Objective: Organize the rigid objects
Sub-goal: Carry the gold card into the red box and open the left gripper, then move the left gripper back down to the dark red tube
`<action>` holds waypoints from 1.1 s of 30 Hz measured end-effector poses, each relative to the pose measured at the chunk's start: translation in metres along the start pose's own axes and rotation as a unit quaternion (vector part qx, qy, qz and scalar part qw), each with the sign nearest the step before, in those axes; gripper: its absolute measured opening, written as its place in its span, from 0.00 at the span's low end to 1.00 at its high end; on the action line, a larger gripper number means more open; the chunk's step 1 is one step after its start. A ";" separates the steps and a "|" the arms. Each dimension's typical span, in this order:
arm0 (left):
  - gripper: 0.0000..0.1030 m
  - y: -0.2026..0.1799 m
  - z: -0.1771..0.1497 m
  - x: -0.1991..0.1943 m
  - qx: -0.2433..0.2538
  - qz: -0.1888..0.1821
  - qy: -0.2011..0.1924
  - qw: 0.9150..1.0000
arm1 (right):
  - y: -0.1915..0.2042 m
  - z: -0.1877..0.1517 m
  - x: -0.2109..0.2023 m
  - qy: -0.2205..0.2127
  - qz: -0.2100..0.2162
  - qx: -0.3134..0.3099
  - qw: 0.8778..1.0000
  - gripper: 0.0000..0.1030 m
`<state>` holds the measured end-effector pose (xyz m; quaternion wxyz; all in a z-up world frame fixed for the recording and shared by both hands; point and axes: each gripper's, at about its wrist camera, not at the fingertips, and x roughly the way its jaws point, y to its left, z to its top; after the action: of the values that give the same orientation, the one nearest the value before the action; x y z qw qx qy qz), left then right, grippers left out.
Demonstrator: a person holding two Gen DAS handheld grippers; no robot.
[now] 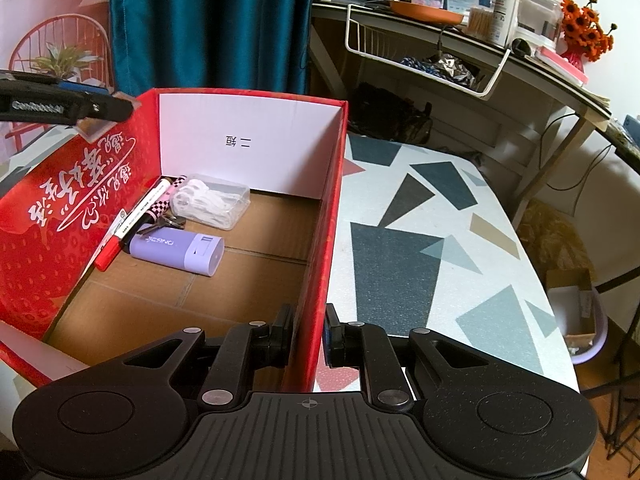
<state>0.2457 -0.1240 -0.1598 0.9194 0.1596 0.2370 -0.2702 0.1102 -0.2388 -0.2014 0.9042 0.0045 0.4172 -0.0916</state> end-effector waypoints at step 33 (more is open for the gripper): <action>0.63 0.084 -0.026 -0.027 -0.139 0.056 0.040 0.988 | -0.003 -0.003 0.000 -0.008 0.016 0.015 1.000 0.18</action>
<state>0.2646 -0.0346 -0.1536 0.9362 0.0541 0.2996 -0.1758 0.1076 -0.2420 -0.2031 0.9086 0.0239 0.4086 -0.0832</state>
